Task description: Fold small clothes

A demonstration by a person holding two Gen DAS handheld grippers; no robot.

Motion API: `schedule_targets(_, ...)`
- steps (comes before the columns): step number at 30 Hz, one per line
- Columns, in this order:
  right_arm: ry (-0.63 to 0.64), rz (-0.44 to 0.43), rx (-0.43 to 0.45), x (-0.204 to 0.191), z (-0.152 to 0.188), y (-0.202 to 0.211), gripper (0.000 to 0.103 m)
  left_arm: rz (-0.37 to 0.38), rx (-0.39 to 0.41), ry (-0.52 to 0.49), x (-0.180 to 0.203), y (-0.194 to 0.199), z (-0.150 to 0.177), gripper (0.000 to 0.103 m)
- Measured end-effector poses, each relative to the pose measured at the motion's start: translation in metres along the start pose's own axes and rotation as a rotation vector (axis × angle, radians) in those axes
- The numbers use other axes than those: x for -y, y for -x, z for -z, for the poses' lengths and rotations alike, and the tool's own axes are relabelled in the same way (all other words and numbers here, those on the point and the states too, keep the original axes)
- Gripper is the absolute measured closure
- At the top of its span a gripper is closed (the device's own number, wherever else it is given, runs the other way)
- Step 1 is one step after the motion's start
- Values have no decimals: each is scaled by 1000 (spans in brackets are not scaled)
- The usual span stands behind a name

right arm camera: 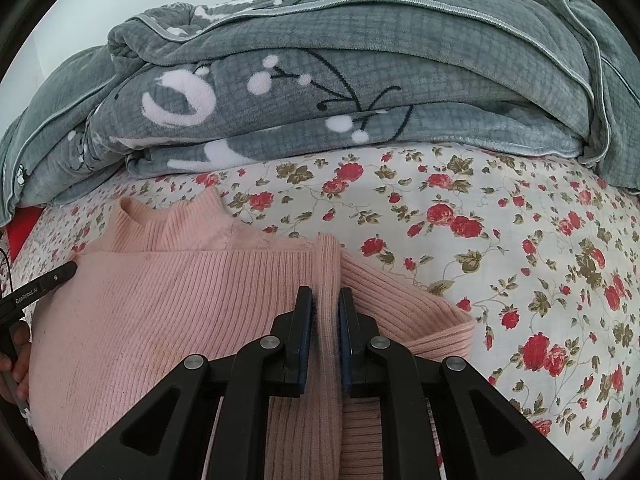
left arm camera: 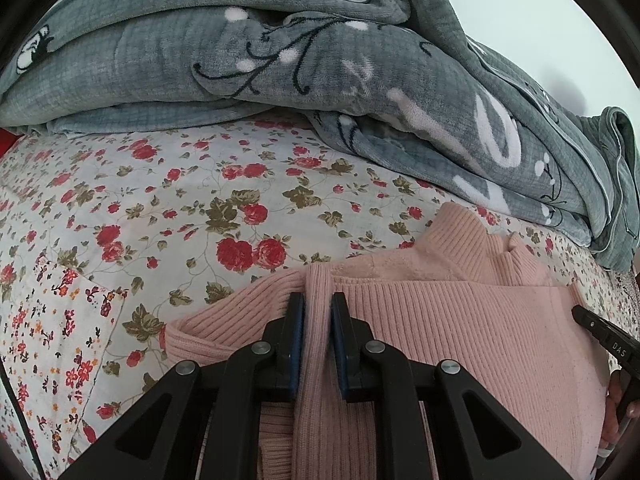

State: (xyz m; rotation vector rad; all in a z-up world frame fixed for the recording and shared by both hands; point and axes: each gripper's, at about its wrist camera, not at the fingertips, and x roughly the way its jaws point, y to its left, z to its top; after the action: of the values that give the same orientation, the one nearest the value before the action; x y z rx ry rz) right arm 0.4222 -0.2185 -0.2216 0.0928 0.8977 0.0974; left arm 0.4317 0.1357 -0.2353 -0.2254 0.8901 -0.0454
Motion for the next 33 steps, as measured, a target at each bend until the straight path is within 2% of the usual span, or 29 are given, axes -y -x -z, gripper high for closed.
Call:
schedule_targets(18, -7, -8, 0, 2, 0, 0, 89, 4, -1, 3, 0, 1, 0, 88)
schedule_targets(24, -29, -13, 11, 5, 1, 3, 81, 5, 1, -13, 3, 1, 0, 82)
schedule_targets(33, -16, -5, 11, 1, 1, 4, 74, -1, 1, -24, 6, 1, 0, 80)
